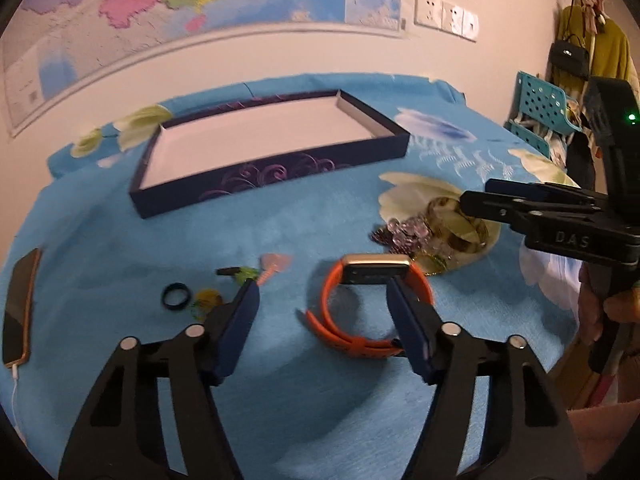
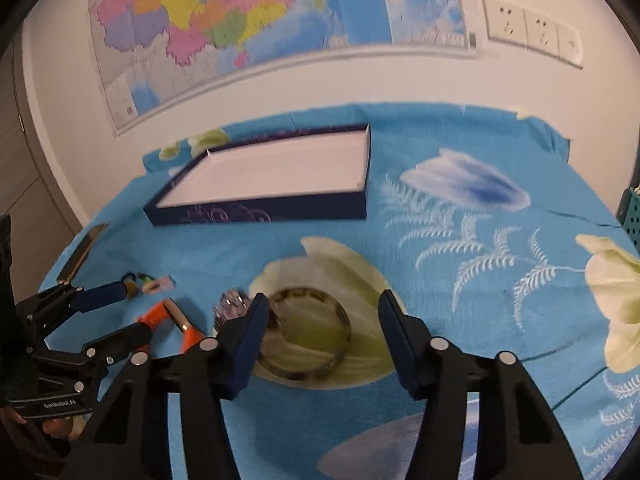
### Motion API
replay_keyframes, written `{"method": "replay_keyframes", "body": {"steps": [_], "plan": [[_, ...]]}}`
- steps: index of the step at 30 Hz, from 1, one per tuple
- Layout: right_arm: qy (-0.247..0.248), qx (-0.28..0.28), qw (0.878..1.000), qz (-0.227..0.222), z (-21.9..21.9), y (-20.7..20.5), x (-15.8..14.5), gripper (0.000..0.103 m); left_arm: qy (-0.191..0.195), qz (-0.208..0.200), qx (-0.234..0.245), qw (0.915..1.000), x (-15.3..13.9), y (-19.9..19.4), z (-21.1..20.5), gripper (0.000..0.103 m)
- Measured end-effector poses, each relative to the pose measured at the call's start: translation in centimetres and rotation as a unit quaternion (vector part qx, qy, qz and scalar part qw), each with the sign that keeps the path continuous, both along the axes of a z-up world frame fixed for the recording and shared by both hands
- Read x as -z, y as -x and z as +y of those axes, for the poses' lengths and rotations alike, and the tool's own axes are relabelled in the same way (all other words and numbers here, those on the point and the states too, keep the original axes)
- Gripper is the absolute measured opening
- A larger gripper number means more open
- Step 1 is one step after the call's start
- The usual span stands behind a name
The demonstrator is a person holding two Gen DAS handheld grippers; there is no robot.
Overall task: Organize jewelry
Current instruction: 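Grasp the orange smartwatch with the left tool while the right tool grasps the tortoiseshell bangle, then carry watch and bangle into the tray box while both tools open to release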
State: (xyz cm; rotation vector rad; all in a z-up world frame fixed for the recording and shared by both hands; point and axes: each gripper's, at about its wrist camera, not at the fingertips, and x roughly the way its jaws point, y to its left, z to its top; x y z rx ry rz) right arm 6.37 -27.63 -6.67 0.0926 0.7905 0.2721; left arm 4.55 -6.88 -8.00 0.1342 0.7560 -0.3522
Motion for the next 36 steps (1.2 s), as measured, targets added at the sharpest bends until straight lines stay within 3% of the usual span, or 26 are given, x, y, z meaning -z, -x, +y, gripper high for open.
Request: {"method": "replay_keyframes", "body": {"steps": [2, 10, 11, 15, 17, 28, 36], "plan": [[0.002, -0.007, 1.0, 0.007, 0.1, -0.2, 0.5, 0.048, 0.004, 0.012, 0.007, 0.9999, 0.3, -0.4, -0.1, 0.057], [0.004, -0.019, 0.999, 0.04, 0.1, -1.3, 1.7, 0.012, 0.008, 0.048, 0.018, 0.9987, 1.4, -1.5, -0.5, 0.036], [0.006, -0.017, 0.999, 0.04, 0.0, -1.4, 1.7, 0.007, 0.009, 0.049, 0.021, 0.9985, 1.3, -1.5, -0.6, 0.029], [-0.004, -0.019, 0.999, 0.039, -0.6, -1.5, 1.5, 0.005, 0.005, 0.052, 0.018, 0.9985, 1.3, -1.8, -0.6, 0.012], [-0.018, -0.023, 0.999, 0.033, -0.8, -1.5, 1.1, 0.005, 0.01, 0.054, 0.016, 0.9983, 1.1, -2.0, -0.4, 0.01], [-0.029, -0.038, 0.999, -0.012, -0.5, -2.7, -2.5, 0.006, 0.055, 0.046, 0.01, 0.9974, -1.1, -2.4, 1.6, 0.01], [-0.015, -0.061, 0.997, -0.034, 1.1, -6.8, -4.5, 0.006, 0.078, 0.027, -0.013, 0.9965, -4.2, -5.5, 4.4, 0.01]]}}
